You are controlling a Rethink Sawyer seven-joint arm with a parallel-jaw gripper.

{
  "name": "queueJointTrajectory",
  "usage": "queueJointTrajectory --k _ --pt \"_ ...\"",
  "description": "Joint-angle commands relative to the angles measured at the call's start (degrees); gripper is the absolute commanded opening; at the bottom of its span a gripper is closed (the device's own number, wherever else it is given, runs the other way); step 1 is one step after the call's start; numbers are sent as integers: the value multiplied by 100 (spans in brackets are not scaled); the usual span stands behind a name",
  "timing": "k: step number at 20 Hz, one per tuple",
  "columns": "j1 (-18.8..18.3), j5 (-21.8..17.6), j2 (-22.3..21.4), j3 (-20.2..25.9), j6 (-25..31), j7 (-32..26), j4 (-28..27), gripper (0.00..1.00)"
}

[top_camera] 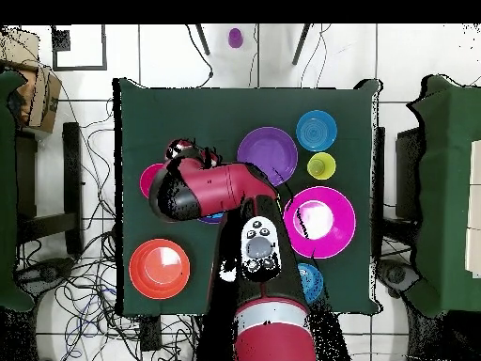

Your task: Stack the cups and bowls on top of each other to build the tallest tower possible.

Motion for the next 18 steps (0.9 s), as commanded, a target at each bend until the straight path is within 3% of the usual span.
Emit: queueJointTrajectory --k 1,7,10,13,18 --pt "-24 -425 220 344 -36 -273 -67 100" --pt "190 -441 221 -2 -232 -76 -173 100" --pt "391 -443 191 -539 -618 170 -339 100" --pt "165 -641 197 -531 -903 -113 -578 100" --pt "-332 -1102 58 5 -958 -617 -687 100"
